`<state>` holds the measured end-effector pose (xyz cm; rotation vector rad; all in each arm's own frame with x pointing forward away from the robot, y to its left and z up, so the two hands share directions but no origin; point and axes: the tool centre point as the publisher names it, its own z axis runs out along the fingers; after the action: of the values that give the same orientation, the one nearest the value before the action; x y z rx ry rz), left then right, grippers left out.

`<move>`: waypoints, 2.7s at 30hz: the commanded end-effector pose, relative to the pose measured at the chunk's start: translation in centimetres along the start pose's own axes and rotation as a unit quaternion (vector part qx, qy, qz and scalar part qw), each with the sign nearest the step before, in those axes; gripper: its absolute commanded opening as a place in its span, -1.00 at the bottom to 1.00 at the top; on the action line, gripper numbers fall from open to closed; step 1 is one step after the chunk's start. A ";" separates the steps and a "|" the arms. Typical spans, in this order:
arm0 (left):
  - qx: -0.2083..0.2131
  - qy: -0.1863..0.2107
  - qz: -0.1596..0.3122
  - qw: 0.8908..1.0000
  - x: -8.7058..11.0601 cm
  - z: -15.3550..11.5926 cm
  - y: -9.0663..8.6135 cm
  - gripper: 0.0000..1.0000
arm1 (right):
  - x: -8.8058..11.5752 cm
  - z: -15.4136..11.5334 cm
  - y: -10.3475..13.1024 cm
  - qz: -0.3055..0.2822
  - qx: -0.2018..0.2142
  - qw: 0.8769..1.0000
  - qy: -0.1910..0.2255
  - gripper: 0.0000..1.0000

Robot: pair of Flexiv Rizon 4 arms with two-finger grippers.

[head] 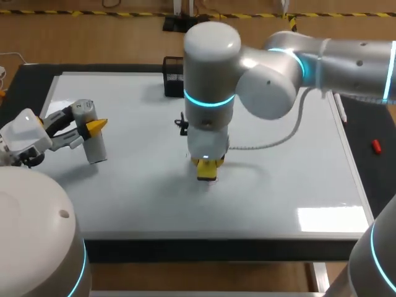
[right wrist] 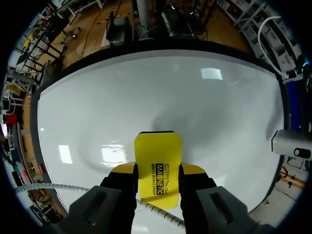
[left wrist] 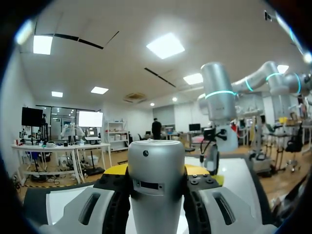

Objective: Pick up the inspection probe, press it on each red-marked spot on the whiteboard one by one, put down the probe, pick up the eraser, and wipe off all the red marks.

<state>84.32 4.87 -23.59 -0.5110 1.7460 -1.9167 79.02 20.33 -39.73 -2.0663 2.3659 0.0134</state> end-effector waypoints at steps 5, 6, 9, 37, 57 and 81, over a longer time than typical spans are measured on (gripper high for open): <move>0.000 0.000 0.000 1.000 0.0 -0.1 -0.1 -1.00 | -2.2 -0.1 2.7 -0.021 0.017 1.000 -0.001 -1.00; 0.000 0.000 0.000 1.000 0.0 -0.1 -0.1 -1.00 | -2.4 -0.1 2.9 -0.025 0.016 1.000 -0.005 -1.00; 0.000 0.000 0.000 1.000 0.0 -0.1 -0.1 -1.00 | -2.9 0.1 3.5 -0.030 0.014 0.999 -0.008 -1.00; 0.000 0.000 0.000 1.000 0.0 -0.1 -0.1 -1.00 | 1.0 2.0 4.0 -0.004 0.014 1.000 0.014 -1.00; 0.000 0.000 0.000 1.000 0.0 -0.1 -0.1 -1.00 | 5.4 2.9 3.2 0.039 0.010 0.999 0.031 -1.00; 0.000 0.000 0.000 1.000 0.0 -0.1 -0.1 -1.00 | 1.6 -0.5 1.8 -0.001 0.052 0.999 0.003 -1.00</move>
<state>84.29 4.88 -23.57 -0.5105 1.7461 -1.9175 76.65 17.84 -38.77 -2.0086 2.3174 -0.1112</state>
